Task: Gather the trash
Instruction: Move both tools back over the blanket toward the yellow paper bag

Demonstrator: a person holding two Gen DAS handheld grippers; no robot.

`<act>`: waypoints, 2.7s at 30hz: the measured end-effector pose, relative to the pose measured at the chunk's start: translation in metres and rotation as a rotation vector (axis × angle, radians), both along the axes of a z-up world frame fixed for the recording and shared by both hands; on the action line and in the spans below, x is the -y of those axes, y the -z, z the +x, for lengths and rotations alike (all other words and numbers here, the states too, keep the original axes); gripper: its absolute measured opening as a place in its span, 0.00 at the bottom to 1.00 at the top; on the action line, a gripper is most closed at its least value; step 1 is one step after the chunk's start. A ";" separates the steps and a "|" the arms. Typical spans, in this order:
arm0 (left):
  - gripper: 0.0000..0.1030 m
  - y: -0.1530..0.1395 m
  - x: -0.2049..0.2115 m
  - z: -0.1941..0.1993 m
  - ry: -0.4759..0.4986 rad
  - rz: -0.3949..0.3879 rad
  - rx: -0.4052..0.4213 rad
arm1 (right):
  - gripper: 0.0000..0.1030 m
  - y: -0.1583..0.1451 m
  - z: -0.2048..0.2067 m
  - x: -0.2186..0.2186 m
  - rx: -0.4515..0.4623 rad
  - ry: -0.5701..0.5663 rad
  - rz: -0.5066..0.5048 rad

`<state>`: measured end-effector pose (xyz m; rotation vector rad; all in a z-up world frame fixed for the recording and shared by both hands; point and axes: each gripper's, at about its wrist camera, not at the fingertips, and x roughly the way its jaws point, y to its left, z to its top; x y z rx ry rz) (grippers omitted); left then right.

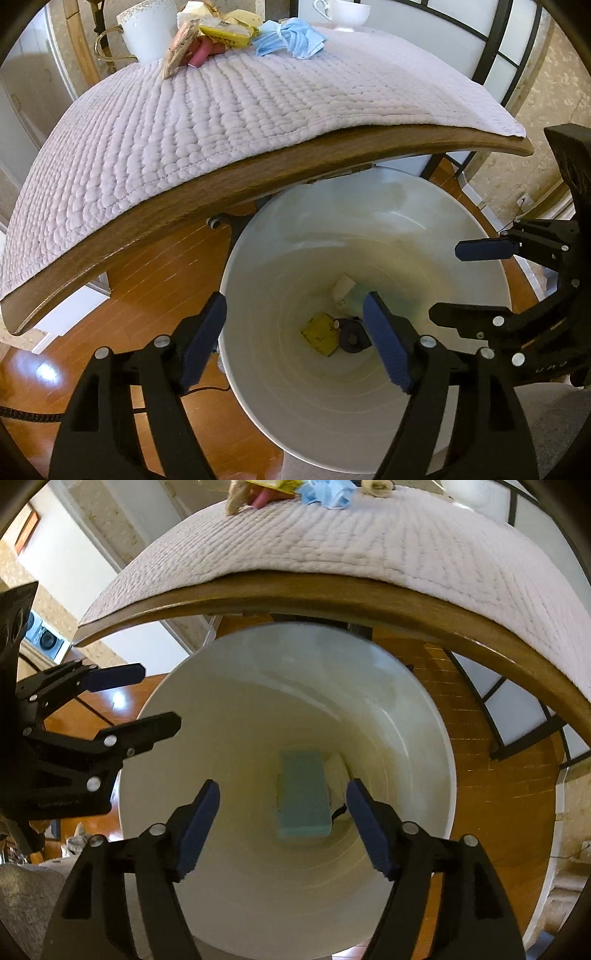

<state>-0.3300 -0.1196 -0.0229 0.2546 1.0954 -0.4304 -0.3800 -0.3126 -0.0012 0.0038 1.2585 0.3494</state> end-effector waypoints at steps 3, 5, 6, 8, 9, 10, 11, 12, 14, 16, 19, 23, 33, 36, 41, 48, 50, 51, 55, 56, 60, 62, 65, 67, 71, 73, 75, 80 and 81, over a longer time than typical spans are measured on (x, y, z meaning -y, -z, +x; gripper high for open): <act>0.77 0.002 0.001 0.001 0.002 0.013 -0.002 | 0.69 -0.001 0.000 0.003 0.000 0.006 0.002; 0.77 0.002 0.002 0.001 0.001 0.010 -0.002 | 0.69 -0.004 0.002 0.003 0.008 0.006 -0.001; 0.77 0.003 0.004 0.002 0.003 0.010 -0.003 | 0.69 -0.004 0.002 0.002 0.011 0.006 -0.002; 0.77 0.002 0.002 0.003 0.002 0.009 -0.001 | 0.69 -0.010 0.002 0.002 0.024 0.008 -0.007; 0.77 0.000 0.000 0.003 0.000 0.008 -0.001 | 0.69 -0.014 0.003 0.002 0.032 0.011 -0.010; 0.77 -0.005 -0.002 0.004 -0.001 0.004 0.003 | 0.69 -0.021 0.003 0.003 0.050 0.016 -0.012; 0.77 -0.012 -0.005 0.004 -0.002 -0.001 0.013 | 0.69 -0.031 0.003 0.005 0.075 0.021 -0.014; 0.77 -0.018 -0.007 0.003 -0.004 -0.005 0.025 | 0.69 -0.040 0.003 0.007 0.100 0.026 -0.016; 0.77 -0.037 -0.013 0.001 -0.013 -0.013 0.071 | 0.73 -0.070 0.004 0.012 0.182 0.039 -0.017; 0.78 -0.063 -0.020 0.002 -0.039 -0.025 0.139 | 0.84 -0.101 0.006 0.016 0.285 0.060 -0.017; 0.98 -0.101 -0.029 0.010 -0.102 -0.041 0.270 | 0.96 -0.150 0.010 0.022 0.503 0.101 -0.051; 0.98 -0.136 -0.032 0.032 -0.161 -0.060 0.389 | 0.96 -0.195 0.034 0.022 0.713 0.120 -0.083; 0.98 -0.129 -0.010 0.123 -0.199 -0.066 0.418 | 0.96 -0.198 0.182 0.002 0.584 0.096 0.030; 0.98 -0.120 -0.013 0.142 -0.232 -0.092 0.374 | 0.96 -0.178 0.229 -0.010 0.493 0.092 0.045; 0.98 -0.102 -0.010 0.167 -0.229 -0.073 0.345 | 0.96 -0.139 0.283 -0.032 0.391 0.060 0.005; 0.98 -0.090 0.017 0.161 -0.138 -0.011 0.405 | 0.96 -0.110 0.318 -0.040 0.335 0.071 -0.022; 0.98 -0.085 0.032 0.152 -0.090 0.033 0.446 | 0.96 -0.105 0.325 -0.039 0.322 0.067 -0.014; 0.98 -0.082 0.037 0.149 -0.074 0.048 0.457 | 0.96 -0.103 0.328 -0.039 0.318 0.067 -0.020; 0.98 -0.066 0.058 0.149 -0.035 0.119 0.466 | 0.96 -0.092 0.340 -0.044 0.301 0.044 -0.036; 0.98 -0.062 0.059 0.151 -0.038 0.125 0.462 | 0.96 -0.088 0.344 -0.045 0.293 0.037 -0.035; 0.98 -0.056 0.060 0.160 -0.041 0.130 0.453 | 0.96 -0.078 0.350 -0.046 0.260 0.023 -0.014; 0.98 -0.053 0.060 0.163 -0.043 0.140 0.458 | 0.96 -0.074 0.352 -0.045 0.233 0.011 0.016; 0.98 -0.052 0.055 0.171 -0.058 0.152 0.449 | 0.95 -0.073 0.353 -0.042 0.209 0.011 0.040; 0.98 -0.056 0.048 0.175 -0.067 0.136 0.447 | 0.95 -0.074 0.354 -0.039 0.204 0.017 0.048; 0.98 -0.059 0.026 0.179 -0.073 0.127 0.434 | 0.90 -0.072 0.358 -0.034 0.176 0.028 0.092; 0.98 -0.057 0.016 0.181 -0.079 0.122 0.414 | 0.88 -0.072 0.359 -0.033 0.174 0.027 0.100; 0.97 -0.054 0.008 0.184 -0.071 0.089 0.388 | 0.84 -0.070 0.360 -0.035 0.171 0.018 0.108; 0.83 -0.057 -0.003 0.192 -0.028 -0.014 0.340 | 0.75 -0.070 0.359 -0.038 0.161 0.005 0.128; 0.81 -0.057 -0.004 0.194 -0.026 -0.025 0.331 | 0.75 -0.070 0.359 -0.038 0.158 0.007 0.129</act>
